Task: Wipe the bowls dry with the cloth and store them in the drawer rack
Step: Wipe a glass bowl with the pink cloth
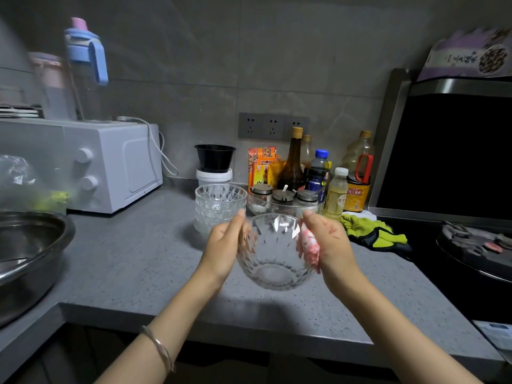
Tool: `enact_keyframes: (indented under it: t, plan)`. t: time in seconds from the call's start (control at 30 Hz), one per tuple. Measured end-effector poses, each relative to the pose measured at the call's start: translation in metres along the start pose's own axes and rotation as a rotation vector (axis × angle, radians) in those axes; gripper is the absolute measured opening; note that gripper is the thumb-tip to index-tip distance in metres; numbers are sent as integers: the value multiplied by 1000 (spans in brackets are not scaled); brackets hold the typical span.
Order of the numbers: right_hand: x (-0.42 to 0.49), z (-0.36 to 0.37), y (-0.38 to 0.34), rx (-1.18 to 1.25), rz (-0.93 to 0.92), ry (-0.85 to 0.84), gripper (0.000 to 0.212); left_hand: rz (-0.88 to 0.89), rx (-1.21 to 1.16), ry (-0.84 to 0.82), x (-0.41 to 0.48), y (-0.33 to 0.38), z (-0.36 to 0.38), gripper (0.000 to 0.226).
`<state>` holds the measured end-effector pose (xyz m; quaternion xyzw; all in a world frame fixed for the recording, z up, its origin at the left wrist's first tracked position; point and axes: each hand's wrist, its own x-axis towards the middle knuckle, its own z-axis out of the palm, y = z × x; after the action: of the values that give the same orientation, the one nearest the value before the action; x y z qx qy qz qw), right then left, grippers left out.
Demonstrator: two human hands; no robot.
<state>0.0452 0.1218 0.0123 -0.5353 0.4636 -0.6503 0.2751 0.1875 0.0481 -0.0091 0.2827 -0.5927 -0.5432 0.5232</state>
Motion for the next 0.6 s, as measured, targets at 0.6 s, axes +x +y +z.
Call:
enact_keyframes:
  t: [0.6]
  plan:
    - [-1,1,0,80,75,-42,39,-42,-354,56,-11,-2,12,33]
